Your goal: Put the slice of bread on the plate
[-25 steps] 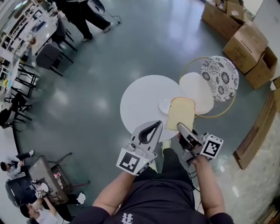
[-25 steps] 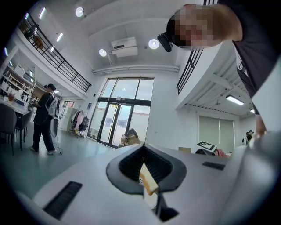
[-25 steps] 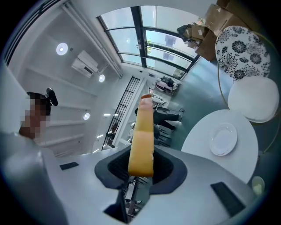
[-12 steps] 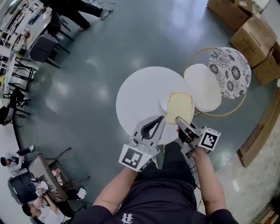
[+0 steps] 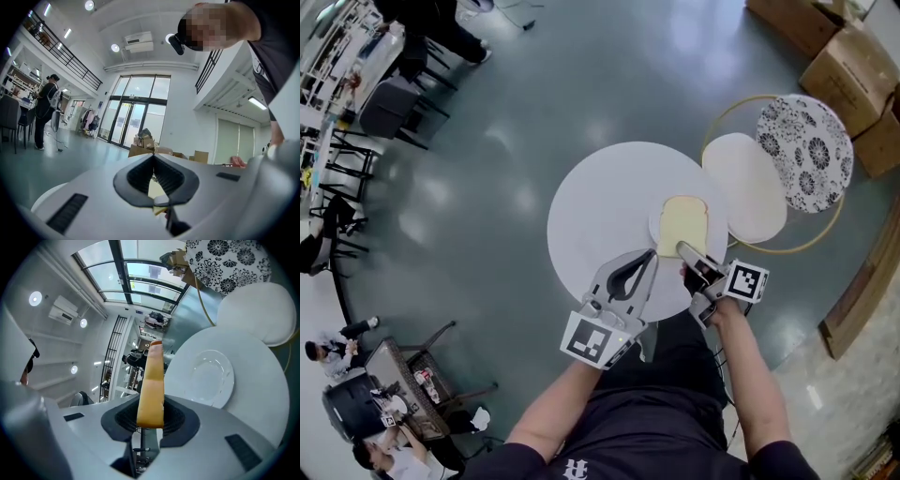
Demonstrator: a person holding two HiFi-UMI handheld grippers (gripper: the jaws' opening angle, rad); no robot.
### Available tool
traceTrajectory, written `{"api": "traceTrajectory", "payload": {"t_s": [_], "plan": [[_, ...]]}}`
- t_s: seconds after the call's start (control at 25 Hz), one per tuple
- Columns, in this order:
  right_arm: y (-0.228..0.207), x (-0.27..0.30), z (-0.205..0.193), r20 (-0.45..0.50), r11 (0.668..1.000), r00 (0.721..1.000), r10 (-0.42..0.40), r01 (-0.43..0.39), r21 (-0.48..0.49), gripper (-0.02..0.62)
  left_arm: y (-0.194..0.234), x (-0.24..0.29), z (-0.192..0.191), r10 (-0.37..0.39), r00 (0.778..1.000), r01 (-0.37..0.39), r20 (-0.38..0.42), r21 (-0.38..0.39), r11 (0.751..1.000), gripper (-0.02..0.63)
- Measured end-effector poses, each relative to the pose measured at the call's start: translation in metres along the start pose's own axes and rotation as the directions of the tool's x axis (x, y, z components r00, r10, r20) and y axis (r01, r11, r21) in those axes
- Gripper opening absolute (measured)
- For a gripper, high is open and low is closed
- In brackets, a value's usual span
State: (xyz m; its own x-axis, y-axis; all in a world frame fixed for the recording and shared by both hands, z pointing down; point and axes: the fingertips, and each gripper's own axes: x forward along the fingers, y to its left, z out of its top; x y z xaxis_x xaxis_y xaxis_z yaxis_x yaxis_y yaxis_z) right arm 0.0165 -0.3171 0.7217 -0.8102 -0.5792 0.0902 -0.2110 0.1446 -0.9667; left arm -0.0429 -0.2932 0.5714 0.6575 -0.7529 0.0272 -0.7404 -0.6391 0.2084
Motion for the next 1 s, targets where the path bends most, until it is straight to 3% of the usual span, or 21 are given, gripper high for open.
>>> {"api": "traceTrajectory", "payload": {"t_s": [0.16,0.48,0.84,1.0], "plan": [[-0.029,0.011,0.0,-0.015,0.999,0.999,-0.033,0.034,0.031,0.089,0.01,0.007,-0.017,0.005,1.0,-0.005,-0.016,-0.02,1.0,0.006],[-0.079,0.014,0.001,-0.047,0.974,0.984,-0.171,0.176,0.146,0.089,0.02,0.02,-0.032,0.009,0.999,-0.011,-0.046,-0.028,1.0,0.006],[-0.083,0.021,0.005,-0.035,0.938,0.987,-0.16,0.163,0.307,0.092,0.026,0.018,-0.028,0.034,0.996,-0.039,-0.08,-0.055,0.998,0.006],[-0.088,0.014,0.009,-0.02,0.905,0.971,-0.238,0.229,0.357,0.16,0.027,0.018,-0.025,0.043,0.994,-0.051,-0.103,-0.074,0.996,0.006]]}}
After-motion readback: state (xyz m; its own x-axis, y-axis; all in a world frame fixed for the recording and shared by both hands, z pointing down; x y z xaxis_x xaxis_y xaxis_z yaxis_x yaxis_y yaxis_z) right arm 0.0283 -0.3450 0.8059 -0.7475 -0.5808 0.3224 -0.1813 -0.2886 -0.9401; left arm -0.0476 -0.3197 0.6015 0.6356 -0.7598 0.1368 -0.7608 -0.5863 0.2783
